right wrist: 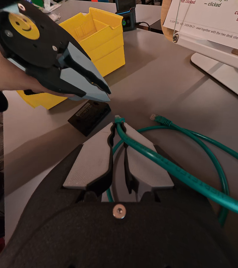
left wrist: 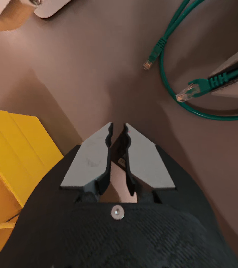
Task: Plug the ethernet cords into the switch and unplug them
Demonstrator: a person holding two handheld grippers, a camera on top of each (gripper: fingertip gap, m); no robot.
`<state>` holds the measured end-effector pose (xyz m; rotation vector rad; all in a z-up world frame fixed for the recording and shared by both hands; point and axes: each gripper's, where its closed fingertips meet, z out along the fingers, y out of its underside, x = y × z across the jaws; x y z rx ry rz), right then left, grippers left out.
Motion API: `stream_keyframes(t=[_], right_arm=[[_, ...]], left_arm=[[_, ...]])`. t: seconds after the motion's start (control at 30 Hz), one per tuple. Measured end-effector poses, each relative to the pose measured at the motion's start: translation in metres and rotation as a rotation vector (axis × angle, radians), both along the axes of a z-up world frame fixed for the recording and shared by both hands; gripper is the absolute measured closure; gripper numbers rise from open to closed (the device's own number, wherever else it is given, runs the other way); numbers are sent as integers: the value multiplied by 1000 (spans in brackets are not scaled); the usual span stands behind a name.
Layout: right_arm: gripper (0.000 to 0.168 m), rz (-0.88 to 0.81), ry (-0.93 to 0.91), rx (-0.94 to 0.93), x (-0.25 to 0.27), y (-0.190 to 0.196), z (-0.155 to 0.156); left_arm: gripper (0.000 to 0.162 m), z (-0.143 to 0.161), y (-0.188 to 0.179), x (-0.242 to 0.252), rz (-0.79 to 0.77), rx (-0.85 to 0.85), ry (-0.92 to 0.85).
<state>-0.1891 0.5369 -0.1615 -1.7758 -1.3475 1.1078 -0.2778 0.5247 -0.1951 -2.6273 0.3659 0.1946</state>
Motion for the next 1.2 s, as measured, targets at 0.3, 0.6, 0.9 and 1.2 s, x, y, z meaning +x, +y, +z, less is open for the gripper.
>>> stream_keyframes(t=[0.3,0.6,0.9,1.2], right_arm=[[163,12,-20,18,-2,-4,-4],[163,24,-5,16,-3,-7,0],[163,36,39,13,-2,-12,11],[163,45,48,17,-3,-14,14]], left_arm=[[104,-7,-18,-13,225,-150,-118],[63,-20,-41,-27,505,-242,-201],[85,-37,-27,-5,496,-219,-187],[100,-35,-29,1,389,-256,-156]])
